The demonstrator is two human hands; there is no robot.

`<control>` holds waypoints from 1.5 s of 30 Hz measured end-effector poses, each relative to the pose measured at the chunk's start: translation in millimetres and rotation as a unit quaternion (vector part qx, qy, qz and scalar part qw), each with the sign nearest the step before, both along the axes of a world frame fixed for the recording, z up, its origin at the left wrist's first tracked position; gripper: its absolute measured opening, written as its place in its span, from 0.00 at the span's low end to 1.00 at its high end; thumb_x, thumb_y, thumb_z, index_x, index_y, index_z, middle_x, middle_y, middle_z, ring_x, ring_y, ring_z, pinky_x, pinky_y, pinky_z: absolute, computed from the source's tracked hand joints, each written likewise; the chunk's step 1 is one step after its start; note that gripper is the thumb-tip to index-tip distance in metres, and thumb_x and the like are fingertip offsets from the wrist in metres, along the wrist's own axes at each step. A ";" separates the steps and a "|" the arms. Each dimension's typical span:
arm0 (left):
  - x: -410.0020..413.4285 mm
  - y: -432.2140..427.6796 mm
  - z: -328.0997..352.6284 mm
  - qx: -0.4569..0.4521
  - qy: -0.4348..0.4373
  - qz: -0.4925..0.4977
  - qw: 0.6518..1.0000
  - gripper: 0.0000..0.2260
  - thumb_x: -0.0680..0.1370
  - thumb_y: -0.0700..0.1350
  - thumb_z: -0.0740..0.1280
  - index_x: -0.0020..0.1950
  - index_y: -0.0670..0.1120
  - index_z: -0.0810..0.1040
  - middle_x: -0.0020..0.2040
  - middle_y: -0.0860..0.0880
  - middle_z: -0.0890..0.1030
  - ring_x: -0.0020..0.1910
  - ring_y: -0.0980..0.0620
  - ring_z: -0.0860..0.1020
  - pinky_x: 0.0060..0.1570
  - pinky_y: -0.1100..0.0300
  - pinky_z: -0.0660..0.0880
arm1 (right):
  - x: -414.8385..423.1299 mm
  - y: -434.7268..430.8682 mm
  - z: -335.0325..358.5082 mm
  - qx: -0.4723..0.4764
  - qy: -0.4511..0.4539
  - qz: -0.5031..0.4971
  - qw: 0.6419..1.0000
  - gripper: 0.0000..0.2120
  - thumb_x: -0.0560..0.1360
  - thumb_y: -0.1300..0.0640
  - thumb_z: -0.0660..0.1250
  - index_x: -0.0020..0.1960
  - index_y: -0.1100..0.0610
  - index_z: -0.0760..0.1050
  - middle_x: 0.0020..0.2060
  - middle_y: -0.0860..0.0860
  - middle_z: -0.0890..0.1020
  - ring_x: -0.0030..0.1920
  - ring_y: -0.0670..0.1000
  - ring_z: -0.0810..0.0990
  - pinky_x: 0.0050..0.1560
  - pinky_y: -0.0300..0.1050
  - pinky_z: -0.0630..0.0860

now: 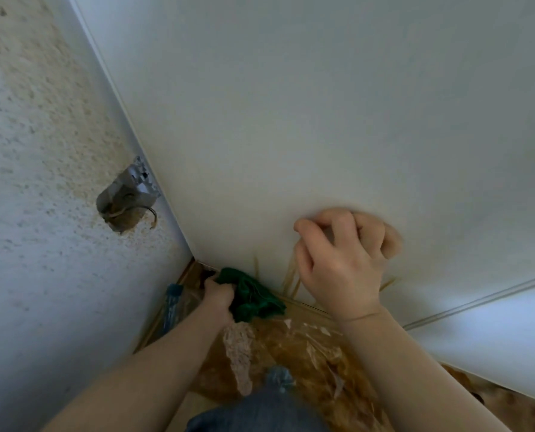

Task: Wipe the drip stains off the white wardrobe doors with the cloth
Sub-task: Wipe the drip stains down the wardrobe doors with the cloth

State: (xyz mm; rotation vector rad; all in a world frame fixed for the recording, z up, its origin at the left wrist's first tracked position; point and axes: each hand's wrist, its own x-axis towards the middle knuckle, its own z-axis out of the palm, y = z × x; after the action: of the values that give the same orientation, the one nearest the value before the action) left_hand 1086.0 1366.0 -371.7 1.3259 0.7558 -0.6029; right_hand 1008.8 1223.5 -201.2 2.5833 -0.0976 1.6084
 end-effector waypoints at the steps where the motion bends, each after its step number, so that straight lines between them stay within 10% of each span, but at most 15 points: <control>1: 10.2 8.3 -1.3 0.000 -0.007 0.038 0.999 0.22 0.80 0.32 0.56 0.73 0.43 0.59 0.66 0.40 0.69 0.60 0.37 0.73 0.55 0.41 0.74 | 0.1 0.0 -0.1 -0.003 -0.002 0.001 1.000 0.07 0.64 0.63 0.70 0.34 0.51 0.78 0.40 0.47 0.72 0.42 0.53 0.67 0.41 0.49 0.64; 13: 51.8 41.7 -23.6 0.136 -0.060 0.004 0.989 0.17 0.81 0.33 0.54 0.70 0.36 0.65 0.66 0.39 0.70 0.63 0.38 0.70 0.60 0.48 0.70 | -3.9 -0.8 4.0 -0.004 -0.005 0.007 1.000 0.08 0.64 0.64 0.68 0.32 0.52 0.79 0.34 0.49 0.80 0.43 0.53 0.68 0.44 0.48 0.62; 24: 62.5 41.6 -31.2 0.114 0.010 0.044 0.992 0.19 0.80 0.35 0.56 0.71 0.40 0.65 0.66 0.37 0.71 0.61 0.36 0.73 0.53 0.44 0.75 | 1.1 3.7 2.1 0.017 -0.020 -0.018 0.999 0.07 0.65 0.62 0.70 0.32 0.51 0.79 0.32 0.49 0.79 0.42 0.52 0.67 0.43 0.48 0.60; 29: 11.1 8.2 3.2 0.005 0.104 -0.125 0.987 0.13 0.82 0.43 0.57 0.64 0.39 0.71 0.59 0.38 0.76 0.48 0.40 0.78 0.41 0.46 0.77 | 0.7 3.2 -0.8 0.023 -0.018 -0.009 1.000 0.06 0.65 0.61 0.70 0.33 0.51 0.79 0.34 0.49 0.78 0.42 0.53 0.67 0.43 0.49 0.61; 40: -10.6 -26.9 53.0 -0.020 0.033 0.038 0.999 0.25 0.80 0.34 0.56 0.75 0.47 0.56 0.69 0.40 0.67 0.59 0.37 0.74 0.54 0.39 0.74 | -2.6 -6.1 -0.4 -0.007 -0.003 0.030 1.000 0.08 0.60 0.65 0.70 0.32 0.52 0.77 0.34 0.49 0.80 0.43 0.52 0.67 0.43 0.47 0.62; 45: -46.7 -55.7 97.4 -0.066 -0.035 0.095 0.993 0.23 0.78 0.29 0.56 0.69 0.49 0.61 0.53 0.45 0.71 0.49 0.43 0.74 0.53 0.44 0.75 | -3.0 -4.9 -1.4 0.002 0.002 0.042 0.999 0.07 0.61 0.65 0.70 0.33 0.53 0.77 0.35 0.50 0.80 0.44 0.53 0.68 0.44 0.47 0.63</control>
State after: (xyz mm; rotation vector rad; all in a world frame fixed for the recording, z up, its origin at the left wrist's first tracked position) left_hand 1039.4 1310.3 -274.2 1.1338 0.7613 -0.4436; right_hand 1005.8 1218.5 -202.6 2.6268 0.0068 1.6321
